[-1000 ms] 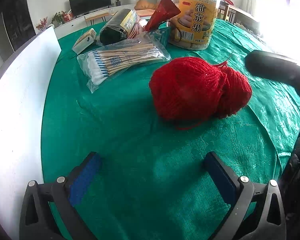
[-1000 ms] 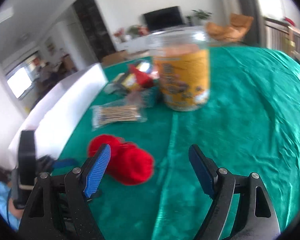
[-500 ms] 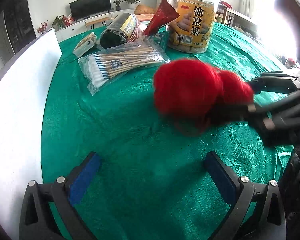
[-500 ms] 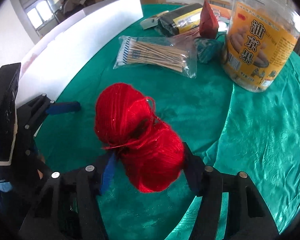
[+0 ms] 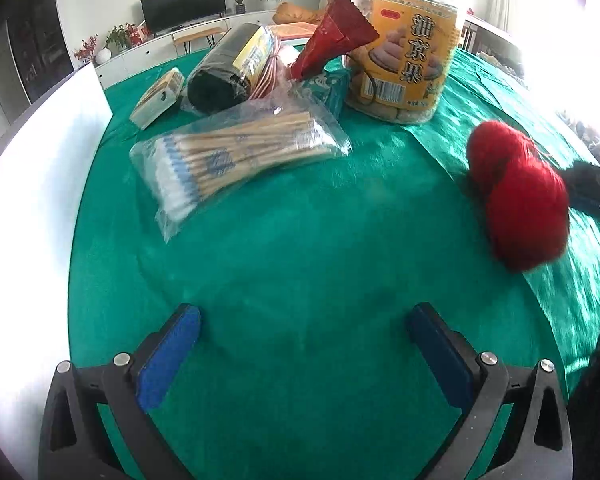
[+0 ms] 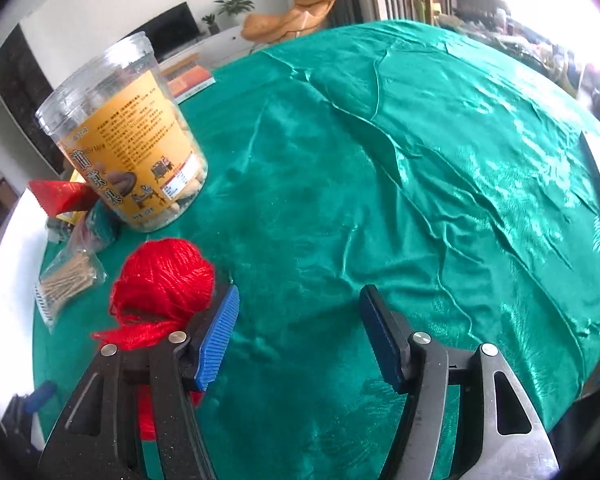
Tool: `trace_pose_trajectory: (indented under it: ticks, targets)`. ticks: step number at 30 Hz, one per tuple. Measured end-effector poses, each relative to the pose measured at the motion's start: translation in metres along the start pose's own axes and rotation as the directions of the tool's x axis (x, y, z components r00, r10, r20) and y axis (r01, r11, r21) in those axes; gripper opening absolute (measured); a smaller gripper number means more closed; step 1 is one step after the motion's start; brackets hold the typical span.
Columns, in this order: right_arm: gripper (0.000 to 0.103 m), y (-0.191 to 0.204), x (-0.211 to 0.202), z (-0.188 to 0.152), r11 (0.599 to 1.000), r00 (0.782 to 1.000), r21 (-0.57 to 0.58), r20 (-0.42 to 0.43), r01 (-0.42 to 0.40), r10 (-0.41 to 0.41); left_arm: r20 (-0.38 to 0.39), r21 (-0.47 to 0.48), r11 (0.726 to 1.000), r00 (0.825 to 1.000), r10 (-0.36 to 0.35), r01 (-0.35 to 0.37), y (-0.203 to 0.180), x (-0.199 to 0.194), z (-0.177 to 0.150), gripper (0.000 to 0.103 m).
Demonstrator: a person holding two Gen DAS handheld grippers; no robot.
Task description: Organize soft objects
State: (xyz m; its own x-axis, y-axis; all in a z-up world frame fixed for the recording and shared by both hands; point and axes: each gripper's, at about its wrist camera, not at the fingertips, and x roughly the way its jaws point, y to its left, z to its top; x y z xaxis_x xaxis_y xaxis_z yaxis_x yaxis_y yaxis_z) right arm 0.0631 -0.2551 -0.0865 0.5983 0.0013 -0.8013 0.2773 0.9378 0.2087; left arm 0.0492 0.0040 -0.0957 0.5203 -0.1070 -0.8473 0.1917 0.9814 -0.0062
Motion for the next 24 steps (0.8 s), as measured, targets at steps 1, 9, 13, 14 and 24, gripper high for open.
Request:
trace_pose_trajectory:
  ticks: [1, 9, 13, 14, 24]
  targets:
    - [0.071, -0.002, 0.000, 0.000, 1.000, 1.000, -0.004, 0.000, 0.000, 0.000, 0.004, 0.000, 1.000, 1.000, 0.002, -0.002, 0.000, 0.004, 0.005, 0.103]
    - [0.074, 0.012, 0.008, -0.014, 0.999, 1.000, -0.030, -0.014, 0.022, -0.022, 0.042, -0.012, 1.000, 0.999, 0.017, -0.016, 0.003, 0.015, 0.020, 0.103]
    - [0.077, 0.018, 0.012, -0.016, 0.998, 0.999, -0.053, -0.015, 0.038, -0.039, 0.046, -0.015, 1.000, 0.999, 0.019, -0.018, 0.003, 0.015, 0.021, 0.103]
    - [0.077, 0.020, 0.013, -0.016, 0.997, 0.999, -0.059, -0.016, 0.044, -0.045, 0.047, -0.016, 1.000, 0.999, 0.020, -0.019, 0.003, 0.016, 0.021, 0.103]
    - [0.077, 0.022, 0.013, -0.017, 0.996, 0.998, -0.073, -0.018, 0.058, -0.059, 0.049, -0.018, 1.000, 0.999, 0.023, -0.023, 0.002, 0.015, 0.020, 0.103]
